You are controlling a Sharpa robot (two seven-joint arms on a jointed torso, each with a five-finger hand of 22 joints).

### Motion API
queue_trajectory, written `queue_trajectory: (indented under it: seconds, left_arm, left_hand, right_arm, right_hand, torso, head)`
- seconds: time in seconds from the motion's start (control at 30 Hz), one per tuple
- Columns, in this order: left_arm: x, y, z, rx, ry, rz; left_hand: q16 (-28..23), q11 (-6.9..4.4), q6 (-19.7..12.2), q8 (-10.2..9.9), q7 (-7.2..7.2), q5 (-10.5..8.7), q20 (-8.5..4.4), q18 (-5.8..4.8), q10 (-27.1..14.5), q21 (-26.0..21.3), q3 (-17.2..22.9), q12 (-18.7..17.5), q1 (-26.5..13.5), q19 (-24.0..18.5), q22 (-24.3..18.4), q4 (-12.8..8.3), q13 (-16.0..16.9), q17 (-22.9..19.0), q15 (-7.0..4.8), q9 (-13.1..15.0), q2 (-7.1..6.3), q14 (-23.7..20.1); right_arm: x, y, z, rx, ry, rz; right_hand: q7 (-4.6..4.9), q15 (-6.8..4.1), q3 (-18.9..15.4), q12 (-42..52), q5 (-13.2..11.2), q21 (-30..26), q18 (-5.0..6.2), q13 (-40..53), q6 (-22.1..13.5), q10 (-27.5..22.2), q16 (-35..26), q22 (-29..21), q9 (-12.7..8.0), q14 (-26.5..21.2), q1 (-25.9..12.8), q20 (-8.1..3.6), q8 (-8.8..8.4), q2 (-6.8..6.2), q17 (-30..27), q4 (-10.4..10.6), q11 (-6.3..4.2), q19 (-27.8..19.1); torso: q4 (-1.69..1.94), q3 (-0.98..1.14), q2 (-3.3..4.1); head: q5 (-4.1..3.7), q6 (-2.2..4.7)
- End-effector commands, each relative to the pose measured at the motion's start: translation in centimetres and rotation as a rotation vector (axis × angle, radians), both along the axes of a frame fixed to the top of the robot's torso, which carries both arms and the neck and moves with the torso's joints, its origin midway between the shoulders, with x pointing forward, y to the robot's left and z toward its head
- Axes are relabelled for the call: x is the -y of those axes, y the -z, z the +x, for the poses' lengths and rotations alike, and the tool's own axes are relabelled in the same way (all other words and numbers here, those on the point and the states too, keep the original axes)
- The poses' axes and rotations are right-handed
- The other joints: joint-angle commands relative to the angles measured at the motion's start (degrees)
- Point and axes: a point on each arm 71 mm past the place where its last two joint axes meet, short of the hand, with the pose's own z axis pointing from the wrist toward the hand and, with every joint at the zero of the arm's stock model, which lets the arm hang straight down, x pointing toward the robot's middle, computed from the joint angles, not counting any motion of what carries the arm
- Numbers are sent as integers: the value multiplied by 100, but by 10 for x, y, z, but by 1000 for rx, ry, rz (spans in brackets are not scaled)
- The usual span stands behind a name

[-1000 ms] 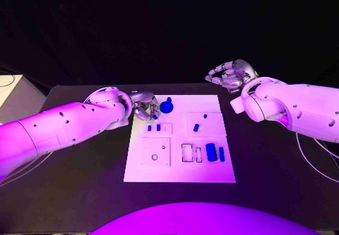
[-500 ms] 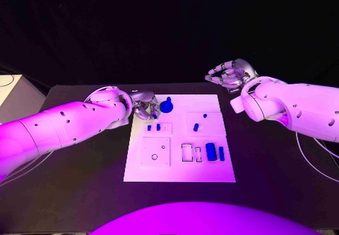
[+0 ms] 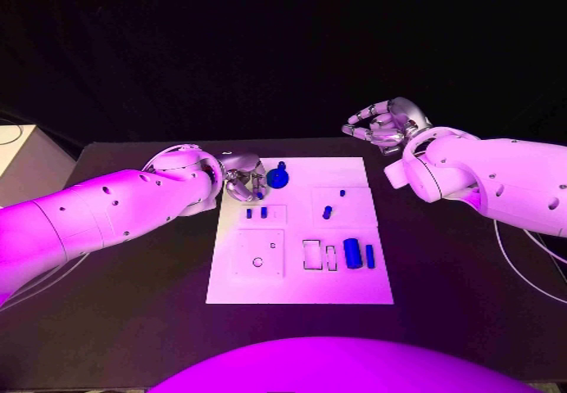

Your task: Assemble the parts on the task board

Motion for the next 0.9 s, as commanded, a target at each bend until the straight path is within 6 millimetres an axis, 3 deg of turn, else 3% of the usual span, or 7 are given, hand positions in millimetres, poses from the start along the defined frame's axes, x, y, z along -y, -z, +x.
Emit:
queue_trajectory:
  seconds: [0.03,0.53,0.73,0.9]
  left_arm:
    - [3,6,-4,-43,24,26]
    - [1,9,-2,-39,2,64]
    - [0,7,-2,-22,-2,51]
    - [0,5,-3,-2,-1,30]
  left_hand:
    - [8,-10,45,34,16,-27,-15,-56,51,-27,-32,-34,-53,-29,-1,6,8,4,-1,25,6,12]
    - [-18,0,-29,-25,21,-26,-12,-34,21,-105,-84,-96,-121,-117,-99,36,18,-101,6,21,-18,-54]
    - [-24,36,-535,-389,105,-16,18,-20,-33,-182,-76,-171,-125,-176,-173,14,65,-165,41,-114,-97,-120]
    - [-27,27,-756,-544,93,-10,21,-13,-47,-209,-61,-199,-124,-193,-198,6,89,-195,36,-184,-142,-149]
  right_arm:
    - [-2,0,0,2,-20,-6]
    - [-2,0,0,2,-19,-7]
    - [-1,0,0,3,-18,-7]
    - [-1,0,0,4,-17,-7]
  right_hand:
    - [0,19,26,-14,1,-24,54,318,-28,-15,-18,1146,-6,374,-47,19,34,20,592,0,-14,359]
    - [-2,16,33,-13,-2,-27,54,315,-30,-12,-23,1144,-8,373,-58,17,42,16,586,-1,-16,359]
    - [-2,16,35,-26,-3,-40,57,301,-32,-24,-29,1135,-9,370,-60,16,43,14,573,-1,-16,353]
    - [-2,16,35,-26,-3,-40,57,301,-32,-24,-29,1135,-9,370,-60,16,43,14,573,-1,-16,353]
  torso:
    - [4,-1,-1]
    - [-3,0,3]
    - [1,0,-4]
    - [1,-4,-3]
  head:
    - [-3,0]
    - [-6,0]
    - [-10,0]
    - [-15,0]
